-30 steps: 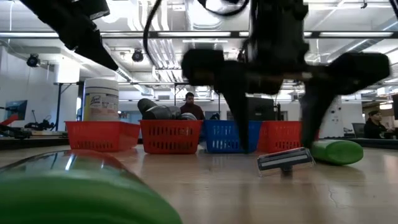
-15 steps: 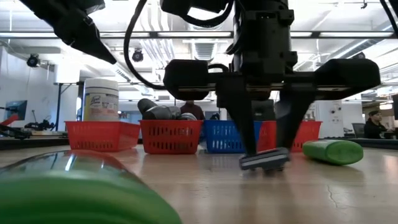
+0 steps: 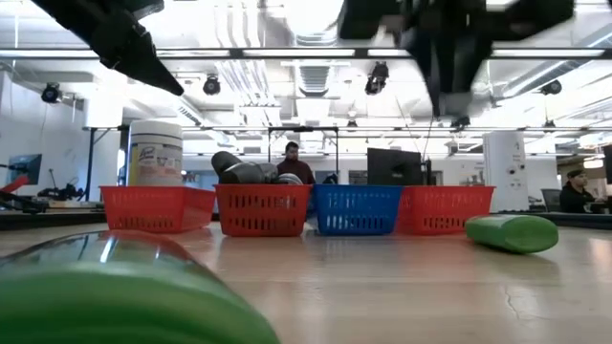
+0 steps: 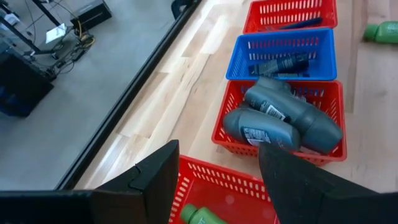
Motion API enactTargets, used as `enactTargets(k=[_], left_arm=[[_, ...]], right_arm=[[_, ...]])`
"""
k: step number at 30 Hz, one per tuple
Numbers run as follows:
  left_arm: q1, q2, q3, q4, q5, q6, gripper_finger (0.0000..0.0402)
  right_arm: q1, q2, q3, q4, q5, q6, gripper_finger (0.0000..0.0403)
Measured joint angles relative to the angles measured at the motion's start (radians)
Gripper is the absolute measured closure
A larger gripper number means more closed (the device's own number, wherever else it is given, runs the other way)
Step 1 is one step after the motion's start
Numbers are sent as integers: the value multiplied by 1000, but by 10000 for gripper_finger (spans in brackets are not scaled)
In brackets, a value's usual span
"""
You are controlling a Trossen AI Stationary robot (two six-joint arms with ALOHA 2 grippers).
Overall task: Pick & Place Travel size toiletries
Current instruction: Put the blue razor into the right red bin, then put the green shampoo into the left red bin
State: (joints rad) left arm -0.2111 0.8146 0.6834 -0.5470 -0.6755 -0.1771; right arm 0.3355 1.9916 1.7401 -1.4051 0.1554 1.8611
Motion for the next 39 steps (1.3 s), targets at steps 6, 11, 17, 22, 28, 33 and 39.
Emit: enactTargets(k=[6, 11, 17, 22, 28, 33, 39], left_arm=[[1, 10, -31, 63, -3, -1, 179], [2, 15, -35, 76, -7, -2, 179], [2, 15, -35, 75, -18, -6, 179], [8, 15, -35, 76, -33, -6, 179], [27, 15, -35, 76, -34, -3, 179], [28, 15, -35, 75, -33, -2, 179], [28, 12, -35, 64, -2, -1, 179]], right_arm=[[-198, -222, -177, 4, 55, -284, 381], [-402, -324, -411, 296, -27, -618, 377], [-487, -327, -577, 394, -97, -730, 373], [-483, -343, -603, 420, -29, -704, 337], [-483, -360, -568, 449, -23, -737, 243], [-421, -368, -490, 377, -20, -694, 171], [-134, -351, -422, 256, -66, -256, 136]])
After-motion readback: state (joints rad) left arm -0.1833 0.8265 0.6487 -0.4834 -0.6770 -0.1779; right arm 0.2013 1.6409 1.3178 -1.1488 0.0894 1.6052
